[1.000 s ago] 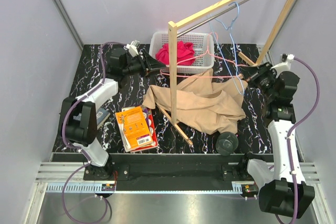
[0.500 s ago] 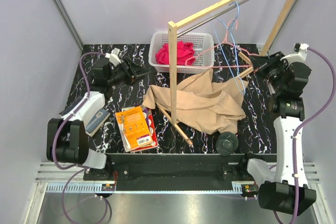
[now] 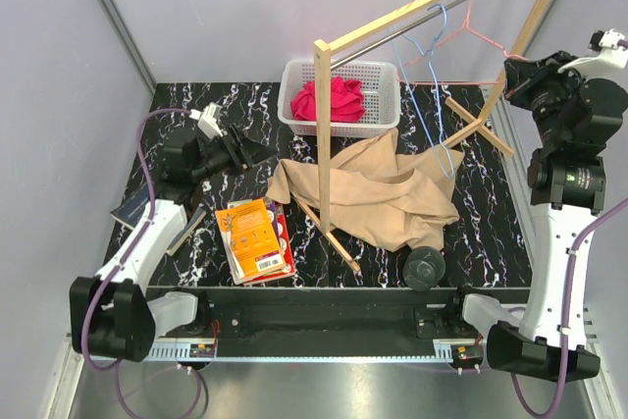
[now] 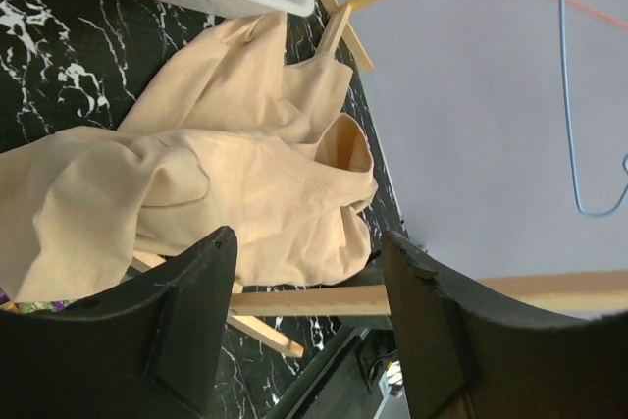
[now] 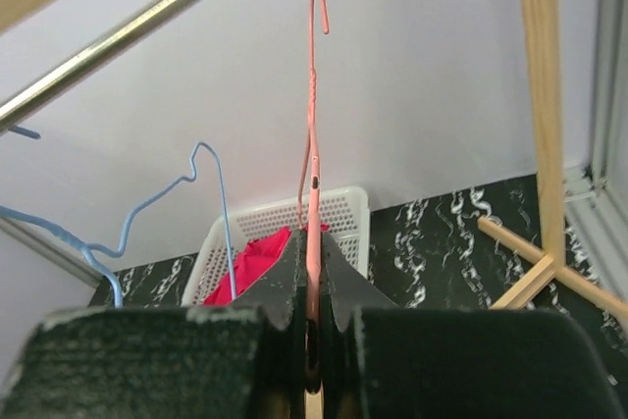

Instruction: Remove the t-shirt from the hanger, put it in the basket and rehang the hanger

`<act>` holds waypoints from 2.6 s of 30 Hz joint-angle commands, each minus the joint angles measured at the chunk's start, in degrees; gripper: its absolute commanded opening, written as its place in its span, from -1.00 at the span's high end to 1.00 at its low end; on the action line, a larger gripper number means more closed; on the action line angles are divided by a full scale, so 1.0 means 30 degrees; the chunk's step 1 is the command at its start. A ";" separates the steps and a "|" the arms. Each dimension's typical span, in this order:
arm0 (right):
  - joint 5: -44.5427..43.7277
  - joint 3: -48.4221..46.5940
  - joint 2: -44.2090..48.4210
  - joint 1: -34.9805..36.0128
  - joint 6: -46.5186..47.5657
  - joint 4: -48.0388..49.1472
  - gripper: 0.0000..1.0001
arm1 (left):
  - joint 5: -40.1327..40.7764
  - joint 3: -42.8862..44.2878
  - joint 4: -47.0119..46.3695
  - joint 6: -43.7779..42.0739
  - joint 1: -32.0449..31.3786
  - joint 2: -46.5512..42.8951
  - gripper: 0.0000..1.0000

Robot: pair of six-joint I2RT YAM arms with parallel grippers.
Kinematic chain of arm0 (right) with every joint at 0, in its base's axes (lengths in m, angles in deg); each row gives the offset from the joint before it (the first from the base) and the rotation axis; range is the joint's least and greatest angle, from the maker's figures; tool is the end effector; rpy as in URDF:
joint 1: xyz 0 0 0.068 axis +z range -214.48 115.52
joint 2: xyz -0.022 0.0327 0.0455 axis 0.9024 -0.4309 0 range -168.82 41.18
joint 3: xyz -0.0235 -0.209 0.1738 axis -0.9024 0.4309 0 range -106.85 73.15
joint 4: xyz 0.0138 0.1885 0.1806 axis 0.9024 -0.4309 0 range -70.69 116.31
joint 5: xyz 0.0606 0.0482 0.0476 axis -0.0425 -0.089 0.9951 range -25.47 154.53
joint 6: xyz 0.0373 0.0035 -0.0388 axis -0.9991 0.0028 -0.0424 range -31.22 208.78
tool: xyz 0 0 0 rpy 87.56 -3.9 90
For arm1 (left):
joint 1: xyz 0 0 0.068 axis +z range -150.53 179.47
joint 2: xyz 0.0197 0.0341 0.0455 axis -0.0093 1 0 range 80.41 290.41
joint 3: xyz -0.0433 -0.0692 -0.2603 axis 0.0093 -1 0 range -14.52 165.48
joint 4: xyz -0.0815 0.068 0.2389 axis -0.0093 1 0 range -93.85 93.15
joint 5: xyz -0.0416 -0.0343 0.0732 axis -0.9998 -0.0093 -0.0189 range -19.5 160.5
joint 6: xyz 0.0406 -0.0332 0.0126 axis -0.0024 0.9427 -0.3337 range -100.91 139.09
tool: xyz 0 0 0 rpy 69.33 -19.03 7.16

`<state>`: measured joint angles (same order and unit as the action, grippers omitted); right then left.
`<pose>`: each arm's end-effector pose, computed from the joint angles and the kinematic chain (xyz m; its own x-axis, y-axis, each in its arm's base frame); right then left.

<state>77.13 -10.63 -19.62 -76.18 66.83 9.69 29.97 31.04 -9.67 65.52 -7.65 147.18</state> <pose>0.1987 -0.0333 0.5068 0.0953 0.3530 -0.9308 -0.0540 0.9355 0.3492 0.2584 -0.0557 0.2966 -0.7002 -0.4676 -0.5396 0.3027 0.4901 -0.8175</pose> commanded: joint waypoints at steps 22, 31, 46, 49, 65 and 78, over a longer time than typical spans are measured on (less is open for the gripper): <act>-0.0537 -0.9921 -0.3056 -0.0083 0.3217 -0.6647 1.00 | 0.0562 0.0311 0.1092 -0.1621 -0.1350 -0.2420 -0.27; -0.0421 -1.0712 -0.3201 -0.0083 0.3275 -0.6910 1.00 | 0.0562 0.0194 0.1092 -0.1680 -0.1379 -0.2537 -0.27; -0.0626 -1.1683 -0.2911 -0.0083 0.3129 -0.7731 1.00 | 0.0650 0.0077 0.1209 -0.1709 -0.1379 -0.3064 -0.27; -0.0801 -1.1068 -0.2472 -0.0083 0.3129 -0.7789 1.00 | 0.0592 0.0018 0.1238 -0.1680 -0.1379 -0.3035 -0.27; -0.2384 -0.6382 0.1015 -0.0083 0.1960 -0.7965 0.15 | -0.0140 0.0076 0.1209 -0.1797 -0.1788 -0.2567 -0.30; -0.3527 0.0587 0.4588 -0.0083 -0.1234 -1.0395 -0.99 | 0.0122 -0.0157 0.1238 -0.2323 -0.2668 -0.2390 -0.33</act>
<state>68.30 -13.32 -8.30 -76.22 67.31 -18.72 30.97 30.74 -4.10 60.23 -15.25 140.53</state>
